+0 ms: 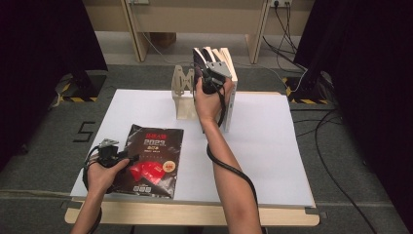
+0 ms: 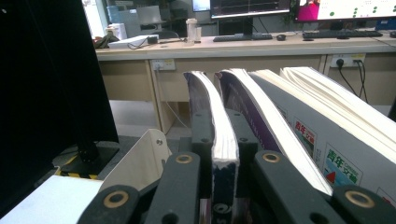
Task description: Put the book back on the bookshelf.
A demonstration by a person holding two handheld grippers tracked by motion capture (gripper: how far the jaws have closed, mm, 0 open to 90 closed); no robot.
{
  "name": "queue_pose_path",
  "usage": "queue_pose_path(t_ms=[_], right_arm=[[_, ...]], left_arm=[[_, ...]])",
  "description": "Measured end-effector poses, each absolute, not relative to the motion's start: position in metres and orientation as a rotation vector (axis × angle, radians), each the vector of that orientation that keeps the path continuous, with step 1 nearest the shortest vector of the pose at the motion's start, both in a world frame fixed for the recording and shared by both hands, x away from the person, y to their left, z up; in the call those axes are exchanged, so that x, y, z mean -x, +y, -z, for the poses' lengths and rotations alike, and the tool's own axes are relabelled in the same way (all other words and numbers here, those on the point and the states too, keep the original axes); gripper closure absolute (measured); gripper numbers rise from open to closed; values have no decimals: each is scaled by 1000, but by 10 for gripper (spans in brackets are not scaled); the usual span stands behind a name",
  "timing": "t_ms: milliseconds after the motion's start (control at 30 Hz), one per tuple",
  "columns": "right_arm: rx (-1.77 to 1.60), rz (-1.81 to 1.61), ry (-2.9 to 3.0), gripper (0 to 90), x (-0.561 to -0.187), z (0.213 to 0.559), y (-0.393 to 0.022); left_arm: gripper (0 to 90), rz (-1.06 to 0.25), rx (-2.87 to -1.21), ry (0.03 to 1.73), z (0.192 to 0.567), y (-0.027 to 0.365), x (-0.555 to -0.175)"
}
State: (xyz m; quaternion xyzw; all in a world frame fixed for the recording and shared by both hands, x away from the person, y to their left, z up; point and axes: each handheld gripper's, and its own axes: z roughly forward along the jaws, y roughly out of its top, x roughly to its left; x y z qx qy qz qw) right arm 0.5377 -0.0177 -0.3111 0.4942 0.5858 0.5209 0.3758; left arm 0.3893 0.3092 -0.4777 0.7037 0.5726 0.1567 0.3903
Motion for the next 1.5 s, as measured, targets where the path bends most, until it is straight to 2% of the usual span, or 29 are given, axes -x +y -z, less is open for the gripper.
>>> queue_pose_path(t_ms=[633,1233,1500], right_arm=[[-1273,-1338,1590,826,-512,321,-30],[-1343,-1316,1638,735,-514,315,-34],[-1392,-1340,1656,753,-512,316,-36]], left_arm=[[422,-391,-1802,1441,478,305,-389],[422,-393,-1800,1438,477,305,-389],[421,-392,-1806,1435,477,304,-389]])
